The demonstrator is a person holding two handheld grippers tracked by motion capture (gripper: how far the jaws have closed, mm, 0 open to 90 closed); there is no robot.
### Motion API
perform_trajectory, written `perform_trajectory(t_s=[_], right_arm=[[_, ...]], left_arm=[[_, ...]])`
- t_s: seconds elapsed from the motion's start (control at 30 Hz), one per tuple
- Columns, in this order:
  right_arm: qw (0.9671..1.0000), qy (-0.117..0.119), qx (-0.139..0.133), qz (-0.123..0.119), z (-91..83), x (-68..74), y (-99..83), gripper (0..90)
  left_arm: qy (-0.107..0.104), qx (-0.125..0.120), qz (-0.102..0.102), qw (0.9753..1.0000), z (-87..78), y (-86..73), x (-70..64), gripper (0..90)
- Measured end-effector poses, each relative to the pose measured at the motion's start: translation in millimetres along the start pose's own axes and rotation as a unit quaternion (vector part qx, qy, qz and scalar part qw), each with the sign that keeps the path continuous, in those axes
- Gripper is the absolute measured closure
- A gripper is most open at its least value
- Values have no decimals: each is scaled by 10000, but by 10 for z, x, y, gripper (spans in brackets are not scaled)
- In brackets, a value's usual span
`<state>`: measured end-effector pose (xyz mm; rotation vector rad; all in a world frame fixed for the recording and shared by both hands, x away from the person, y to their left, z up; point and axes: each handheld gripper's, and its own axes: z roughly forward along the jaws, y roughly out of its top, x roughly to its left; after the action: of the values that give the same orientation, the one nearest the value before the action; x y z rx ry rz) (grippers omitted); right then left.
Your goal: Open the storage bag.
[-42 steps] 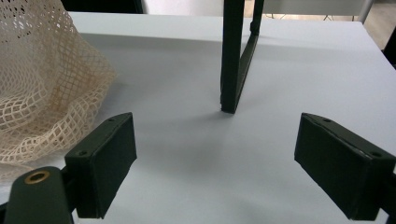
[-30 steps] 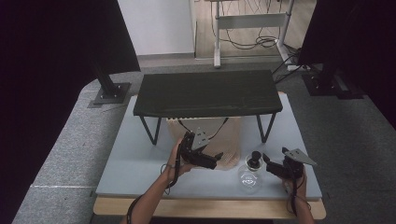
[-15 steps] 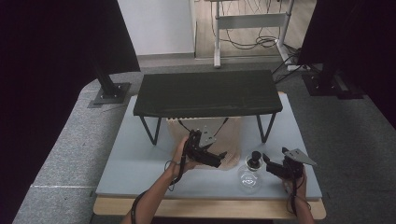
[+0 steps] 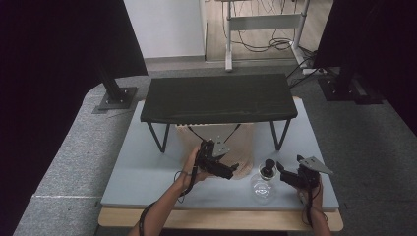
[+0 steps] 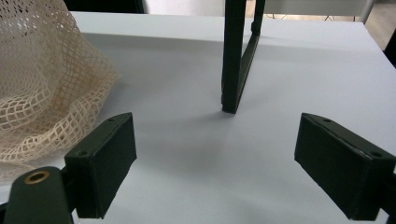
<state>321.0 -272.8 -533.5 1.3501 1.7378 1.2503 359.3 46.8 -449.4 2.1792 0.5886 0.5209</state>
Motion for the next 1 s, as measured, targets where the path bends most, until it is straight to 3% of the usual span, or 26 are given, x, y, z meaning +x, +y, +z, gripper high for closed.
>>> perform_trajectory(t_s=[0.53,1.0], right_arm=[[10000,-24,0,-13,0,4,-1,119],[10000,-15,11,-7,3,1,0,120]], left_arm=[[-133,9,438,9989,-255,5,-162,36],[-290,-46,333,9990,-469,109,-218,50]])
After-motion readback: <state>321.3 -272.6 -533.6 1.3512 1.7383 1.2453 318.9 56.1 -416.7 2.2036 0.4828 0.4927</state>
